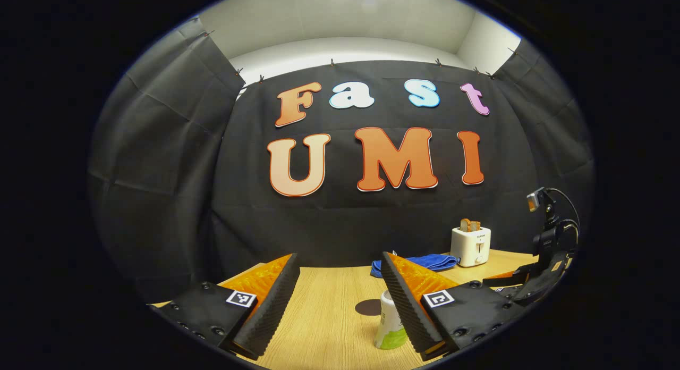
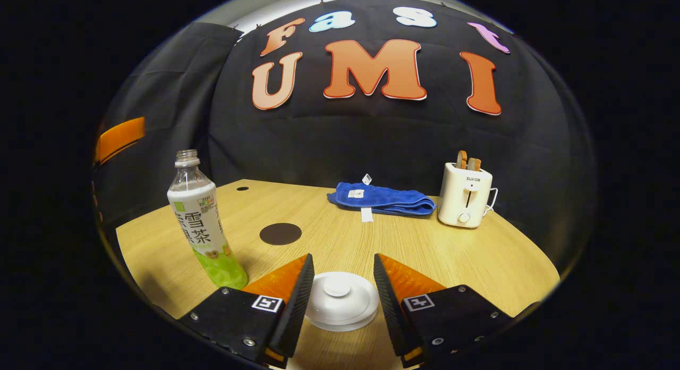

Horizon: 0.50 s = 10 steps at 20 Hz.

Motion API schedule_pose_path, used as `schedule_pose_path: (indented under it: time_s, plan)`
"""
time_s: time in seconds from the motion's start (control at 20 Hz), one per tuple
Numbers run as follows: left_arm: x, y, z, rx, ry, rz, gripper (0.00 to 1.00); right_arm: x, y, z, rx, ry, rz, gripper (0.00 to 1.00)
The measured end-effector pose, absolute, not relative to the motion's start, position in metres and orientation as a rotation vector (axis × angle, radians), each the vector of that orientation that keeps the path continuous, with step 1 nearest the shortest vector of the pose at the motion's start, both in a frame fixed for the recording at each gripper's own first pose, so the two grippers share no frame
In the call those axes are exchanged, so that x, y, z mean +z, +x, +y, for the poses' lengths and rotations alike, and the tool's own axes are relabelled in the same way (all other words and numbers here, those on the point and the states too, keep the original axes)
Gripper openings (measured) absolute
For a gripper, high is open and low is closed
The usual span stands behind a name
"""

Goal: Open the teacup lid with one hand, grasp the water bottle and pour water into the teacup with the other hand; after pouring, place the water bottle on the coaster and then close the teacup lid.

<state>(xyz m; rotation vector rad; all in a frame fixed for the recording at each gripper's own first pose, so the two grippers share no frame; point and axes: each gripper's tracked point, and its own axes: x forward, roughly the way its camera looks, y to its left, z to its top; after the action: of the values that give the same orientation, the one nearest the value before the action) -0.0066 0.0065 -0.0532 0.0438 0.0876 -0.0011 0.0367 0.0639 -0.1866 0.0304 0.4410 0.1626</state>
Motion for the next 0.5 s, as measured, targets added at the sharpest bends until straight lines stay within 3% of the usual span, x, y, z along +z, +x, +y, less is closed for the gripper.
schedule_pose_path:
  time_s: [0.15,0.25,0.45,0.5]
  plan:
    - [-0.060,-0.006,0.007,0.000,0.046,0.100,0.98,-0.193,0.037,0.069,0.186,0.025,0.460,0.55]
    - [-0.065,-0.006,0.004,-0.001,0.045,0.111,0.99,-0.198,0.038,0.072,0.191,0.007,0.473,0.53]
    - [-0.078,-0.006,-0.011,-0.029,0.064,0.133,0.98,-0.199,0.038,0.068,0.168,-0.021,0.478,0.31]
    - [-0.080,-0.007,-0.016,-0.042,0.057,0.141,0.98,-0.200,0.038,0.066,0.167,-0.019,0.481,0.33]
